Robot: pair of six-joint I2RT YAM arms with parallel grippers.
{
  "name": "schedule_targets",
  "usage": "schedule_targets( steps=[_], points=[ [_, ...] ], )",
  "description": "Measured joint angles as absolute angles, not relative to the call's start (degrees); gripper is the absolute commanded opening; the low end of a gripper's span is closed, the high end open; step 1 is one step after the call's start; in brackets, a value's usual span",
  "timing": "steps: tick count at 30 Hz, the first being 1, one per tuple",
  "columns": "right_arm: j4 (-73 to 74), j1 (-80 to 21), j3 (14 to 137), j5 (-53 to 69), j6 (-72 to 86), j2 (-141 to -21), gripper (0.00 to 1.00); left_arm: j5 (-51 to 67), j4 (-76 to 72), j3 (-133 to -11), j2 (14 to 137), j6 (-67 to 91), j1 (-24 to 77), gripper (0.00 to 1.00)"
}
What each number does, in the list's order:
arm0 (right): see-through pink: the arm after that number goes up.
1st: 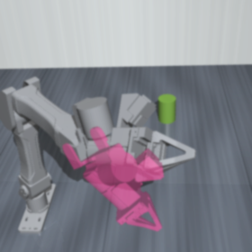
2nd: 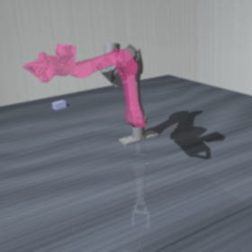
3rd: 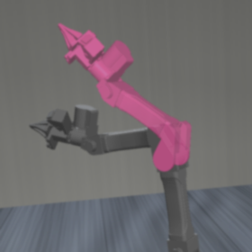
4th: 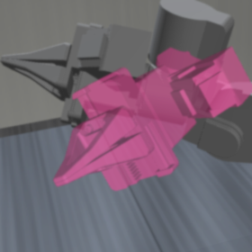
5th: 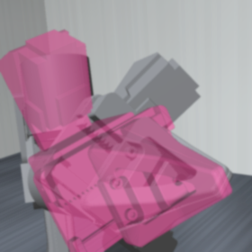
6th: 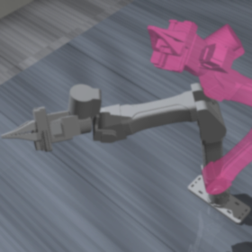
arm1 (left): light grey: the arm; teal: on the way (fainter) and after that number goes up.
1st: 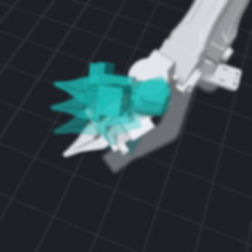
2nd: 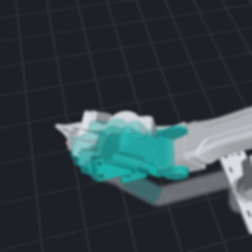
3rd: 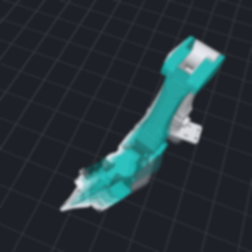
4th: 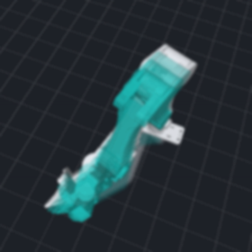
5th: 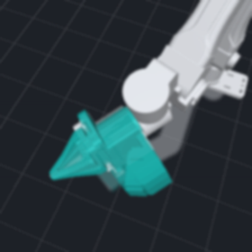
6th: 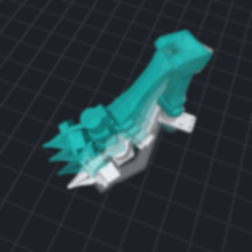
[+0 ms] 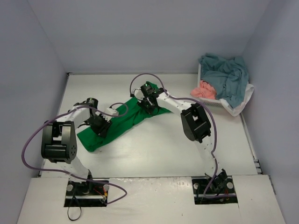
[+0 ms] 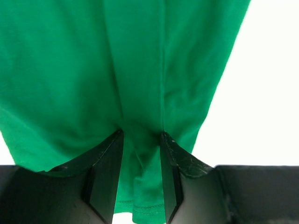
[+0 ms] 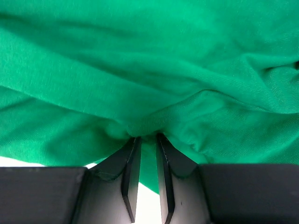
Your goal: Fold and stack the t-shirts
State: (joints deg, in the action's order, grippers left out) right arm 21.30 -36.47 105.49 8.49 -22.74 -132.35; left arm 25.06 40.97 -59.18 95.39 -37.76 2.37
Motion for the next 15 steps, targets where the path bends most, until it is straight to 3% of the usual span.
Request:
schedule_targets(
  steps=[15],
  points=[
    [19.77,-35.59,119.85,8.45,-27.03,-141.73,0.25,31.62,43.55,-58.41,95.39,-37.78,2.7,0.32]
  ],
)
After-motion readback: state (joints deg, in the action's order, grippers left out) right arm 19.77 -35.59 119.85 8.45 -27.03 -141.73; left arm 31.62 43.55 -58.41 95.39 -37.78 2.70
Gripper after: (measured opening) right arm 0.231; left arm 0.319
